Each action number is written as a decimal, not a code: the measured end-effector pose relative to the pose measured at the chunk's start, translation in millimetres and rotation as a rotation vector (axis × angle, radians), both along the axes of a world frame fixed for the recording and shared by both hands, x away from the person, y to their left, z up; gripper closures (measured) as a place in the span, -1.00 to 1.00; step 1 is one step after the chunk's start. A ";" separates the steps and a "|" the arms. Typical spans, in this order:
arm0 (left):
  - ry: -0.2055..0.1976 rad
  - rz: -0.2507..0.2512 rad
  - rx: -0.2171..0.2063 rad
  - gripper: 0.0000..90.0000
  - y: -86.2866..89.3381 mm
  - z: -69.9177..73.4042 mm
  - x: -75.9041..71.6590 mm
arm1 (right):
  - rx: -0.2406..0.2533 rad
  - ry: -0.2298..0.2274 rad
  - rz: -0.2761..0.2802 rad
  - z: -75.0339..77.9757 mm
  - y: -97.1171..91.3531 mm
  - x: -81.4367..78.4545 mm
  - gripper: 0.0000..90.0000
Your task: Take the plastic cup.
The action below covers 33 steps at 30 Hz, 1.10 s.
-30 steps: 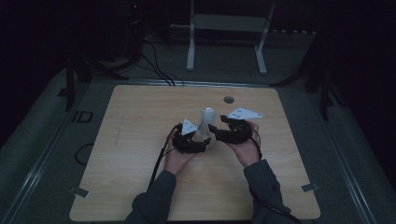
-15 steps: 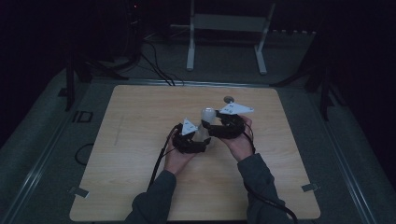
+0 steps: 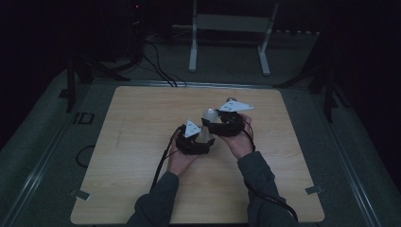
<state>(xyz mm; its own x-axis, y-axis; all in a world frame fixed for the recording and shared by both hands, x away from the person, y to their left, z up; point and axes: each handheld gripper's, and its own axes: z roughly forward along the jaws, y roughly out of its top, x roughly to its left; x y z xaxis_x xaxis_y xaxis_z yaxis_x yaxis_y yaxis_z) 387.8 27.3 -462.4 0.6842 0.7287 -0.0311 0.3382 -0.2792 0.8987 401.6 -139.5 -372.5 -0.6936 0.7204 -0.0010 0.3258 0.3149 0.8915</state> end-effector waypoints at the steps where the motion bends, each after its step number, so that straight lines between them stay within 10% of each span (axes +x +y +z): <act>1: -0.003 0.000 0.005 -0.53 -0.7 0.2 0.3 | 0.002 0.002 0.000 0.0 -0.3 0.1 -0.15; 33: -0.030 0.018 0.014 -0.54 -9.6 -3.1 7.9 | 0.044 0.024 -0.003 2.8 -1.0 2.4 -0.14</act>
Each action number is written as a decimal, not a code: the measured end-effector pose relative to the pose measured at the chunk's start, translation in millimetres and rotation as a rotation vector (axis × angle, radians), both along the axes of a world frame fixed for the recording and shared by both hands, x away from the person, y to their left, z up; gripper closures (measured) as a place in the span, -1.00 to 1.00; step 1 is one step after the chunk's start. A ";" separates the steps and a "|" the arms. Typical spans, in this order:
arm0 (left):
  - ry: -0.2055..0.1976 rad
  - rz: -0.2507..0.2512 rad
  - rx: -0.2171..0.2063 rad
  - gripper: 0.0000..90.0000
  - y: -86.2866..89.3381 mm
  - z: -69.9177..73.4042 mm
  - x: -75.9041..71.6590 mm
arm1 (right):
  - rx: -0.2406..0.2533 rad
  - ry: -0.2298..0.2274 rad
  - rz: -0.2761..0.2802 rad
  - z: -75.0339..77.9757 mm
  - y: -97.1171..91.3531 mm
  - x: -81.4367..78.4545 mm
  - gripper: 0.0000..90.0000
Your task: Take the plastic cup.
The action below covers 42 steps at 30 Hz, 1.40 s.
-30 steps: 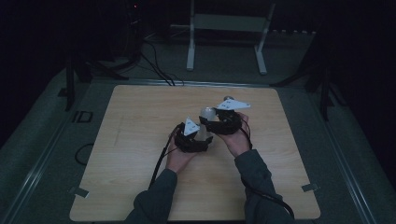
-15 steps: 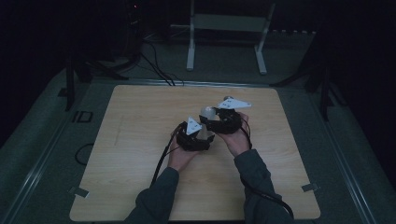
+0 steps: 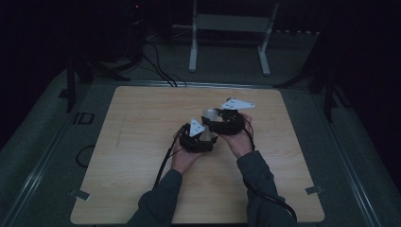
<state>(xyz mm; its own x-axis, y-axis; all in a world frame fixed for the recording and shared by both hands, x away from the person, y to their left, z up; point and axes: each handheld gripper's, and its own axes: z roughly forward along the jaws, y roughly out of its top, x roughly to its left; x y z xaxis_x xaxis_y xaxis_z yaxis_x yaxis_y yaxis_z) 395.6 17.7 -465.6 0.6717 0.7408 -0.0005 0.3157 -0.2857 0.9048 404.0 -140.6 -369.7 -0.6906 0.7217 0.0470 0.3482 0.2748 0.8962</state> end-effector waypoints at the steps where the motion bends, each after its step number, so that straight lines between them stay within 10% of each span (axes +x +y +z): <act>1: 0.001 -0.001 -0.002 -0.54 -0.1 -0.1 -0.1 | 0.002 0.000 0.001 0.5 -0.2 -0.1 -0.14; 42: 0.027 -0.026 -0.038 -0.65 13.1 8.6 -6.8 | 0.060 -0.143 0.014 68.4 -5.4 -15.5 -0.12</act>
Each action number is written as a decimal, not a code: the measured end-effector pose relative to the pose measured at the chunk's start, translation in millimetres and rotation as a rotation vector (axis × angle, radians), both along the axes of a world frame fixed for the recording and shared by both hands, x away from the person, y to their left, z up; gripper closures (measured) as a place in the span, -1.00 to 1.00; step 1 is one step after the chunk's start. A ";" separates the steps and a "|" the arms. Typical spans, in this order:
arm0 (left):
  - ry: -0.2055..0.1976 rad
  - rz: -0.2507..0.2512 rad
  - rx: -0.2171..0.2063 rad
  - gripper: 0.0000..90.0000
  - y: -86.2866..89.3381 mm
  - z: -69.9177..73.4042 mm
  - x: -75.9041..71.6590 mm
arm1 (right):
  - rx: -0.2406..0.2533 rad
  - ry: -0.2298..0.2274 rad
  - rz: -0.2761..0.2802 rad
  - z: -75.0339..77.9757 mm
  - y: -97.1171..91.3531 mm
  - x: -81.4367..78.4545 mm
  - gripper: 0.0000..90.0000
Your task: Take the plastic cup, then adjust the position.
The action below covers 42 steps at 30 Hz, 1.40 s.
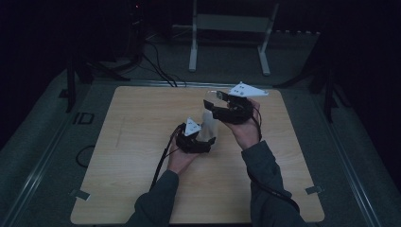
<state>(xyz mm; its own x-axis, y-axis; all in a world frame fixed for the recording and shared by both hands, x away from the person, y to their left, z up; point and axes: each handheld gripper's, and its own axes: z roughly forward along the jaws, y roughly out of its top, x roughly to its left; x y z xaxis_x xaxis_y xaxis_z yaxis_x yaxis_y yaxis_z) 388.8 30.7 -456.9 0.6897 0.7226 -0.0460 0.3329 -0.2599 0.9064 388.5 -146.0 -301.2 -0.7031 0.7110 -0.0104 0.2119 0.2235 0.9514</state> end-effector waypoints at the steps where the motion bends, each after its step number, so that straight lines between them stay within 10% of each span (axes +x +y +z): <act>1: -0.004 0.002 -0.003 -0.63 1.1 0.4 -1.2 | 0.002 -0.002 -0.001 0.7 -0.7 -0.2 -0.12; 21: 0.003 -0.004 -0.016 -0.49 15.2 6.0 -15.8 | 0.012 0.005 -0.055 8.4 -34.8 -3.2 -0.12; 42: -0.015 -0.018 -0.029 -0.48 18.8 12.8 -26.8 | 0.004 0.046 -0.148 -16.9 -78.1 -14.2 -0.12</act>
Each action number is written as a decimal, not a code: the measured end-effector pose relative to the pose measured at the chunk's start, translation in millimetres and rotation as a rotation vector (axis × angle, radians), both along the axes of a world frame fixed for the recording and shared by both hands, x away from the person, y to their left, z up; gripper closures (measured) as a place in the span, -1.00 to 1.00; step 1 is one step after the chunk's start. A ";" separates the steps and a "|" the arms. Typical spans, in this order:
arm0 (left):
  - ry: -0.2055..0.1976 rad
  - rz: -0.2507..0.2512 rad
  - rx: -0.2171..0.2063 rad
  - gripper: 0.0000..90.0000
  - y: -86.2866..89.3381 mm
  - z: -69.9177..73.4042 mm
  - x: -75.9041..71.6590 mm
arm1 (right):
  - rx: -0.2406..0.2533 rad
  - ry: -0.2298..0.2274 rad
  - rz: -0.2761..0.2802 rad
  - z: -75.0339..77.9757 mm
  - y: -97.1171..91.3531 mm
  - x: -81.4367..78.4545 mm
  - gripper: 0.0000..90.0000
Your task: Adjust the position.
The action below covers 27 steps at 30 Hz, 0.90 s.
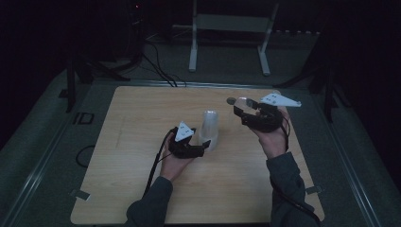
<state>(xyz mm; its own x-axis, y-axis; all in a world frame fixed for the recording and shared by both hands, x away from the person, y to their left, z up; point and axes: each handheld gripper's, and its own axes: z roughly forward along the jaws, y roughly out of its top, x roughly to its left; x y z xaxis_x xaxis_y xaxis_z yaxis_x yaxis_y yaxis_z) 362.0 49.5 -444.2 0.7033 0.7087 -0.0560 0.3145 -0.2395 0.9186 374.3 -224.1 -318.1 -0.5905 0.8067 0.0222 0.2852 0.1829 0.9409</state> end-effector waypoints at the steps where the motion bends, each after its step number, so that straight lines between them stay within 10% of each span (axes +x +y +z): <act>1: 0.000 0.000 0.000 -0.48 0.0 0.0 0.0 | 0.000 0.000 0.000 0.0 0.0 0.0 -0.12; 27: -0.023 -0.050 0.013 -0.44 -9.9 8.4 -7.1 | -0.015 0.086 -0.021 -46.5 -11.9 -9.4 -0.11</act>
